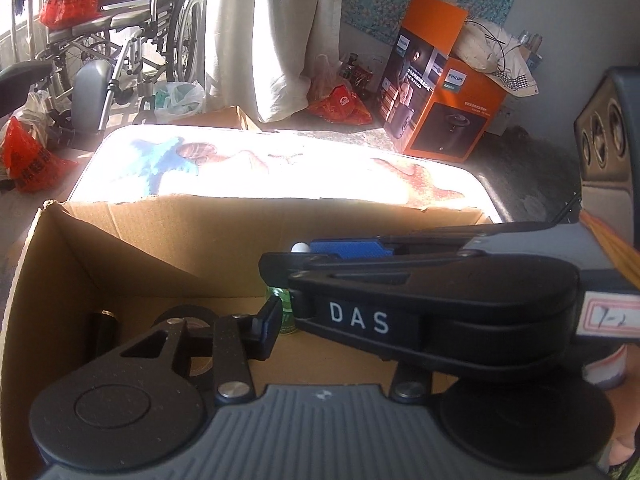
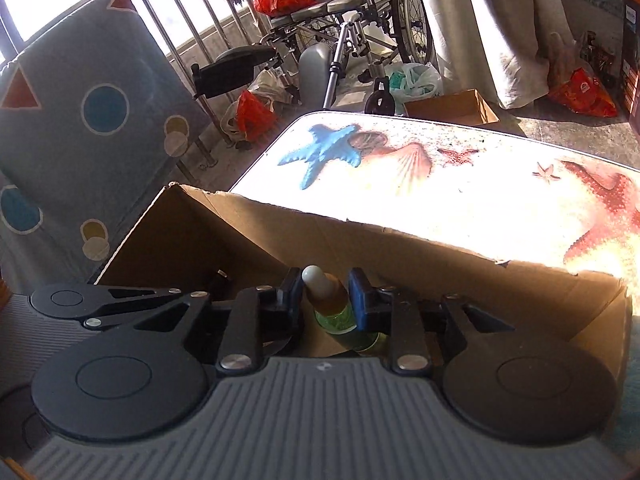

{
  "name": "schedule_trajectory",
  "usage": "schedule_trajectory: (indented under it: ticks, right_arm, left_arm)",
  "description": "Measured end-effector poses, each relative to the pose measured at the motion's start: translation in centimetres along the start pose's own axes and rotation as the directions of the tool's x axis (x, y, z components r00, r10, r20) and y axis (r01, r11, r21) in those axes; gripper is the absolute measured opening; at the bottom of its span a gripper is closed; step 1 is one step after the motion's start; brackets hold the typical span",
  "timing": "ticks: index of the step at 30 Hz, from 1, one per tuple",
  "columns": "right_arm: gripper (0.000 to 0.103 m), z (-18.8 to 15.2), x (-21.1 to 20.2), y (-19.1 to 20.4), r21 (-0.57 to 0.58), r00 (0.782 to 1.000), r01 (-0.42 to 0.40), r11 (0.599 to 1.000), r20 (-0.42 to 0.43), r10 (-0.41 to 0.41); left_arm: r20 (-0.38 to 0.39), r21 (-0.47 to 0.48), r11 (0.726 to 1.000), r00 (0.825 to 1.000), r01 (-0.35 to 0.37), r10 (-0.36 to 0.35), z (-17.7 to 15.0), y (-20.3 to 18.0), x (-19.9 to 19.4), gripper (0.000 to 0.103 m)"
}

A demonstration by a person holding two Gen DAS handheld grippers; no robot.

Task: Organize rigid objects
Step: 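Carry the green dropper bottle into the box and open the right tool, then raise the right tool out of the box and move to the white charger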

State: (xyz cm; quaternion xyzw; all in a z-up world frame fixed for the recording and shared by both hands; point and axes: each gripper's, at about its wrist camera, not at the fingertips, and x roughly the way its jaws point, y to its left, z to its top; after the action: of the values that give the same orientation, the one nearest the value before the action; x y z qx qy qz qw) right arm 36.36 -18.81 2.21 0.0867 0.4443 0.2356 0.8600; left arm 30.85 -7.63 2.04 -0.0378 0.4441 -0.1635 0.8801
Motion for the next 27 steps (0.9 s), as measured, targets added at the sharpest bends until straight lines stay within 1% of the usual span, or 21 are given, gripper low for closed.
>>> schedule_trajectory:
  ticks: [3,5,7,9,12,14,18,20,22,25,27]
  right_arm:
    - [0.036,-0.1,-2.8,0.4,0.002,0.999,-0.001,1.000,0.046,0.000]
    - [0.039,-0.5,-5.4,0.8,0.014,0.996,-0.009,1.000,0.084,0.008]
    - [0.039,-1.0,-8.4,1.2,0.029,0.992,-0.021,0.999,0.123,0.017]
    - [0.040,-2.0,-11.7,1.7,0.047,0.987,-0.031,0.998,0.161,0.023]
    - [0.040,-4.2,-16.9,2.8,0.056,0.972,-0.061,0.997,0.230,0.046]
    - [0.040,-6.0,-19.7,3.5,0.054,0.963,-0.067,0.996,0.263,0.051]
    - [0.040,-10.6,-24.1,4.8,0.076,0.948,-0.090,0.993,0.313,0.062]
    - [0.040,-13.1,-25.2,5.2,0.099,0.941,-0.102,0.990,0.332,0.064]
    - [0.040,-15.7,-25.4,5.7,0.128,0.939,-0.114,0.985,0.338,0.065]
    - [0.040,-19.4,-24.0,5.8,0.202,0.943,-0.143,0.969,0.325,0.072]
    - [0.036,-21.3,-22.5,5.4,0.264,0.945,-0.168,0.950,0.316,0.080]
  left_arm:
    - [0.019,0.013,1.000,1.000,0.011,-0.011,-0.4,-0.6,-1.5,0.061]
    - [0.044,0.037,0.999,0.999,0.021,-0.023,-0.8,-1.1,-3.1,0.064]
    - [0.064,0.056,0.998,0.997,0.031,-0.035,-1.5,-1.6,-4.8,0.070]
    - [0.092,0.074,0.996,0.994,0.047,-0.054,-2.3,-2.1,-6.7,0.074]
    - [0.135,0.107,0.992,0.988,0.059,-0.073,-3.9,-2.6,-9.7,0.079]
    - [0.164,0.139,0.988,0.982,0.075,-0.097,-5.5,-2.9,-11.9,0.082]
    - [0.187,0.183,0.978,0.973,0.098,-0.133,-9.1,-3.3,-14.9,0.082]
    - [0.199,0.213,0.973,0.970,0.093,-0.137,-11.2,-3.5,-15.9,0.082]
    - [0.201,0.240,0.967,0.970,0.087,-0.137,-13.2,-3.7,-16.4,0.082]
    - [0.205,0.269,0.960,0.970,0.072,-0.130,-16.3,-4.1,-16.0,0.082]
    - [0.187,0.292,0.954,0.974,0.065,-0.124,-17.9,-4.4,-14.9,0.082]
